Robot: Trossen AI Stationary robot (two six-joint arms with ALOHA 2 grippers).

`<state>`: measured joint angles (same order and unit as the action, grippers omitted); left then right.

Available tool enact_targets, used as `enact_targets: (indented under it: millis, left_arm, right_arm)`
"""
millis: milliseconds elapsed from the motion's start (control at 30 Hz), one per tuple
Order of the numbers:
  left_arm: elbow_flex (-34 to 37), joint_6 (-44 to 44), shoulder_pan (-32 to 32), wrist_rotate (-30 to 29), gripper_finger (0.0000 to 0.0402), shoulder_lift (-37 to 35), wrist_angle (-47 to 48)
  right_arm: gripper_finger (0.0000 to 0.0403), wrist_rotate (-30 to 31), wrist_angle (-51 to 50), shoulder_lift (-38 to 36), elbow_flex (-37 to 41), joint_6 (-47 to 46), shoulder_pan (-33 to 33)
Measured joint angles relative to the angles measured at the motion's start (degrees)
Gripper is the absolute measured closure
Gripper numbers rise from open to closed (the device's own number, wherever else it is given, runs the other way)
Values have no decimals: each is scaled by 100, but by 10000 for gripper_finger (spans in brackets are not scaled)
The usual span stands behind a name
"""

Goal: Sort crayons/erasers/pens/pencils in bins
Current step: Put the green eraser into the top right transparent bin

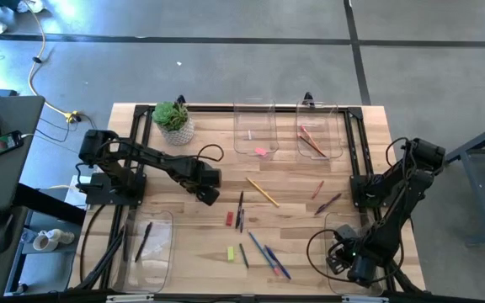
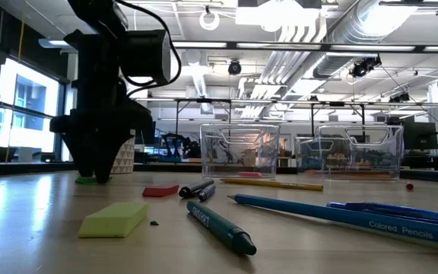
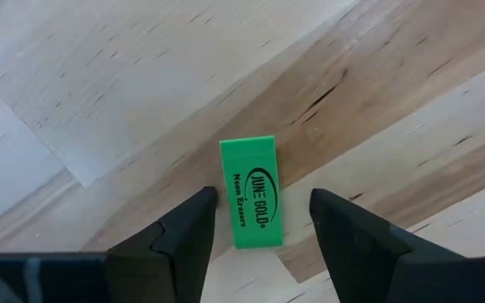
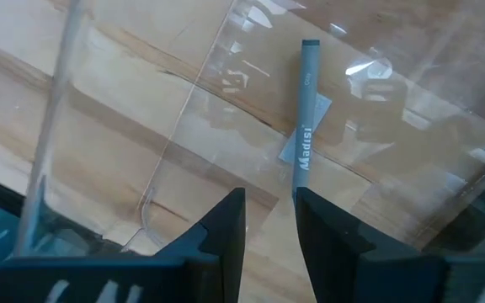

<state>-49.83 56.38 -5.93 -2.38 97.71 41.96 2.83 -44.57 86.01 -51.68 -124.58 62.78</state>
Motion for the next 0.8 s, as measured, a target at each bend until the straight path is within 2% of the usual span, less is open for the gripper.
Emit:
enact_targets:
  millis: [300, 433, 800]
  left_arm:
    - [18, -22, 2, -61, 312, -35, -21]
    - [18, -37, 2, -55, 341, -35, -14]
    - [-158, -300, 71, 86, 345, -133, 70]
  right_arm:
    - [304, 60, -451, -467, -2, 1, 0]
    - [304, 173, -645, -699, -2, 8, 0]
    - [304, 919, -770, -1256, -2, 211, -32]
